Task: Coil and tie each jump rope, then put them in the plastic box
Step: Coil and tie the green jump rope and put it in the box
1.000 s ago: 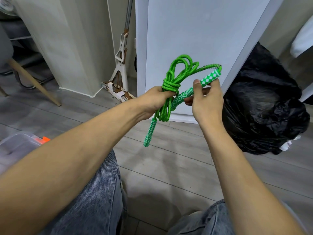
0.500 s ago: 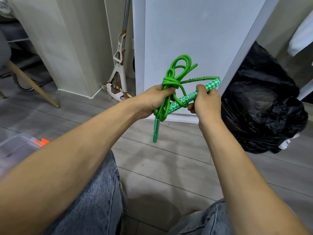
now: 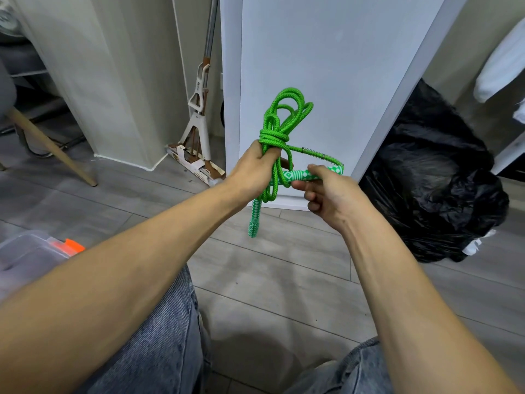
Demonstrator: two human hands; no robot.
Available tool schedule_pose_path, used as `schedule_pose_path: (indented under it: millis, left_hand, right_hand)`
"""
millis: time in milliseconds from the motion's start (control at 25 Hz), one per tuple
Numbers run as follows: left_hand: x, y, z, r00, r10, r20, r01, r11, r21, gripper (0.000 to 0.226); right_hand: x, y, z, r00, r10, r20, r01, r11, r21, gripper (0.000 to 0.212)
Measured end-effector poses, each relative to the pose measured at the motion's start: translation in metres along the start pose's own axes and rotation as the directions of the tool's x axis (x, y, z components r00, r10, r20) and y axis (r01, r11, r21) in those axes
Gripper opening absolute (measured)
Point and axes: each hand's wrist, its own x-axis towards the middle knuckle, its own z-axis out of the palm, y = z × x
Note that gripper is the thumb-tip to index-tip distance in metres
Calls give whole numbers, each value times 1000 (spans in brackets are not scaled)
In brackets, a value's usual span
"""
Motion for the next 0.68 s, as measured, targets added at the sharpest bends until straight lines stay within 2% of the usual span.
schedule_pose_path:
  millis: [80, 160, 280, 400, 520, 680]
  left_hand:
    - [-1, 3, -3, 998, -50, -31, 49, 998, -35, 25]
    - [-1, 8, -6, 995, -98, 13, 99, 995, -30, 31]
    - [3, 7, -15, 972, -62, 225, 12, 976, 219, 23]
    - [9, -1, -25, 910, -8, 414, -93, 970, 224, 21]
    - [14, -3, -32, 908, 29, 417, -95, 986, 138, 32]
    - [17, -4, -31, 941, 59, 334, -116, 981, 154, 31]
  right_hand:
    - [-1, 0, 0, 999, -40, 37, 40, 999, -12, 9]
    - [-3, -3, -1, 993, -103, 57, 106, 993, -43, 13]
    - [-5, -7, -4, 985, -163, 61, 171, 972, -162, 18]
    - [-6, -4, -2, 992, -100, 73, 111, 981, -160, 16]
    - [-4, -3, 0, 997, -45, 61, 51, 994, -95, 12]
    - [-1, 0, 3, 996, 8, 91, -8, 1000, 2, 7]
